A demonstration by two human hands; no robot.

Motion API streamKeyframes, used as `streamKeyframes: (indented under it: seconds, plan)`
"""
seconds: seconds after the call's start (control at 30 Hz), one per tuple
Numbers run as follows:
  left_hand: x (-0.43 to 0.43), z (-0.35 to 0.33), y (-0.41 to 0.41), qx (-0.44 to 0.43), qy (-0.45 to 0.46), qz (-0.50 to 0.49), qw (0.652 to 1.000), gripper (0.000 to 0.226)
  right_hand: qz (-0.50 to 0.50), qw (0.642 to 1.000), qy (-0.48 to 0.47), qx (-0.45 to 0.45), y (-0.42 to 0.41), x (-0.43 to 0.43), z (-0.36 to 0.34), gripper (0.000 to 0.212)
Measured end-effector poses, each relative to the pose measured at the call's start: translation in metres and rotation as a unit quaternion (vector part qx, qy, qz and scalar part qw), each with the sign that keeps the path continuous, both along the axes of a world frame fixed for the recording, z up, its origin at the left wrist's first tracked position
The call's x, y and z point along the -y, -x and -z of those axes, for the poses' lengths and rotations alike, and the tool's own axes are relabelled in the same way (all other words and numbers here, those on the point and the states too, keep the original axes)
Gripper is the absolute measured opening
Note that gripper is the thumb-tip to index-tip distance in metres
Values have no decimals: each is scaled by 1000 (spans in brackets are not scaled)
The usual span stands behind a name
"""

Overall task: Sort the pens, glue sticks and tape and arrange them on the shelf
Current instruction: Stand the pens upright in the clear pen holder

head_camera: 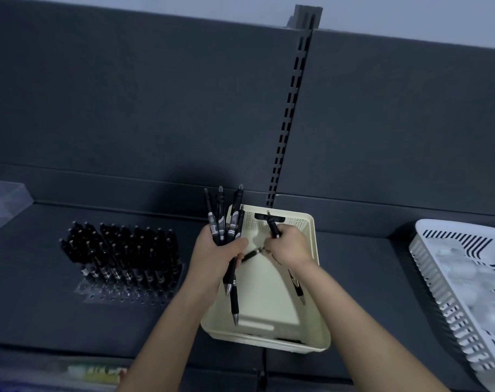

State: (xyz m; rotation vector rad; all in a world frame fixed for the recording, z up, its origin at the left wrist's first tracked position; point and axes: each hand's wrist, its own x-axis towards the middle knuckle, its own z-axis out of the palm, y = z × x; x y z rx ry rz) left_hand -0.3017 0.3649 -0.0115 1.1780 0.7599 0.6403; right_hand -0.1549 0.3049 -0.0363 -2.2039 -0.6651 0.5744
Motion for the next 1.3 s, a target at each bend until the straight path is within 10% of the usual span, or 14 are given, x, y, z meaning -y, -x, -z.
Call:
streamKeyframes:
  seconds: [0.3, 0.67, 1.13, 1.3]
  plan:
    - [-5, 2, -2, -18, -17, -13, 1000, 24, -92, 992, 49, -78, -4, 14, -8, 18]
    - [-11, 1, -2, 35, -22, -29, 999, 18, -466, 818, 332, 58, 58, 20, 13, 20]
    - [-21, 12, -5, 23, 10, -22, 999, 20, -433, 838, 309, 121, 43, 12, 19, 12]
    - [-22, 11, -8, 12, -7, -17, 1000, 20, -228, 961, 140, 72, 18, 13, -18, 11]
